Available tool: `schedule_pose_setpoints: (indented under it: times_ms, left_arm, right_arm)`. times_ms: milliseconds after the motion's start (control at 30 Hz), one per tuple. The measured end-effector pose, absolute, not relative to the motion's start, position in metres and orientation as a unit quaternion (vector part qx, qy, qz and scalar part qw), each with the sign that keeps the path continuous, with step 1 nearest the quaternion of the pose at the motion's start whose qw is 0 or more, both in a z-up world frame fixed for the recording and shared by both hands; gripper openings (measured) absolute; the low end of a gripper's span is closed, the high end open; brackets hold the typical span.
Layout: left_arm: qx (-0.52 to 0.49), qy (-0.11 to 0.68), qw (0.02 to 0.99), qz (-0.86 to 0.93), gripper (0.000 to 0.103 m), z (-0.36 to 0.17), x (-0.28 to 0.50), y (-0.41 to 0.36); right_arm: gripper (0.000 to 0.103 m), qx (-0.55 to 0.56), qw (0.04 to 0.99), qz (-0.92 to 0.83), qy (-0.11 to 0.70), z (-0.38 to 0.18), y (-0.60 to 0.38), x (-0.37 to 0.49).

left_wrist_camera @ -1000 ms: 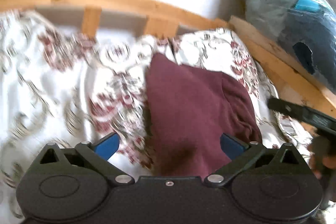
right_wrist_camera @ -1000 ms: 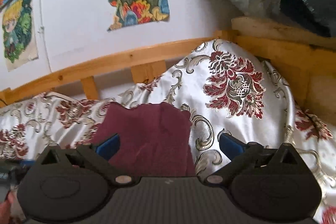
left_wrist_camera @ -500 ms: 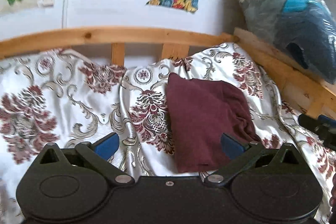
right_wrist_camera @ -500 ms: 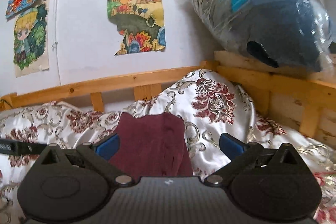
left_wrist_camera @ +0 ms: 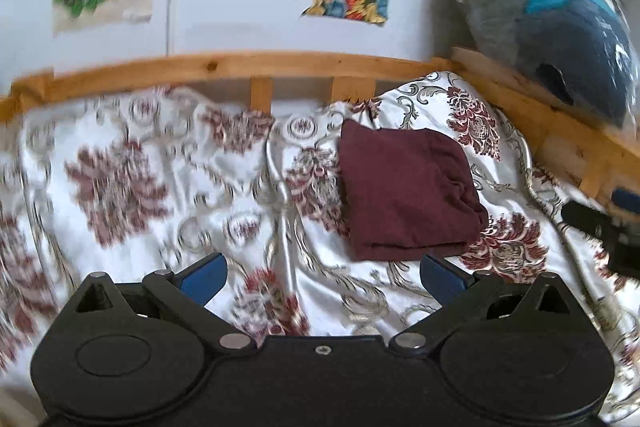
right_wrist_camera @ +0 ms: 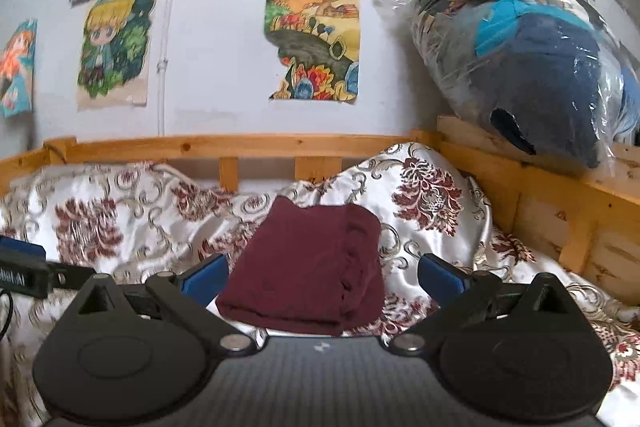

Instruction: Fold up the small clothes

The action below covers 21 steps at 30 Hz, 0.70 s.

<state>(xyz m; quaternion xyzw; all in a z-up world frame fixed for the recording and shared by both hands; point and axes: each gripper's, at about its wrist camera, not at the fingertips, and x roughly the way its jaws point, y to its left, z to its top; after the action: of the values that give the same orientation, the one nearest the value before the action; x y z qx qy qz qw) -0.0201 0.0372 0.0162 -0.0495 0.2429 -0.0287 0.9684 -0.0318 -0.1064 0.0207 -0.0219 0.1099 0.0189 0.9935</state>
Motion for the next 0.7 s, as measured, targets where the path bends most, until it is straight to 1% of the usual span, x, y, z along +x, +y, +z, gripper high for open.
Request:
schedule_pose_setpoints:
  times_ms: [300,700]
  left_arm:
    - [-0.068,0.257,0.964,-0.009,0.102,-0.003,-0.017,0.052]
    - [-0.051,0.265,0.963,-0.008,0.102,-0.012,-0.013,0.049]
  right_arm:
    - [0.103,-0.014,0.989,0.013,0.148,0.007,-0.107,-0.033]
    - [0.103,-0.02,0.986,0.017,0.164,0.0,-0.103,-0.028]
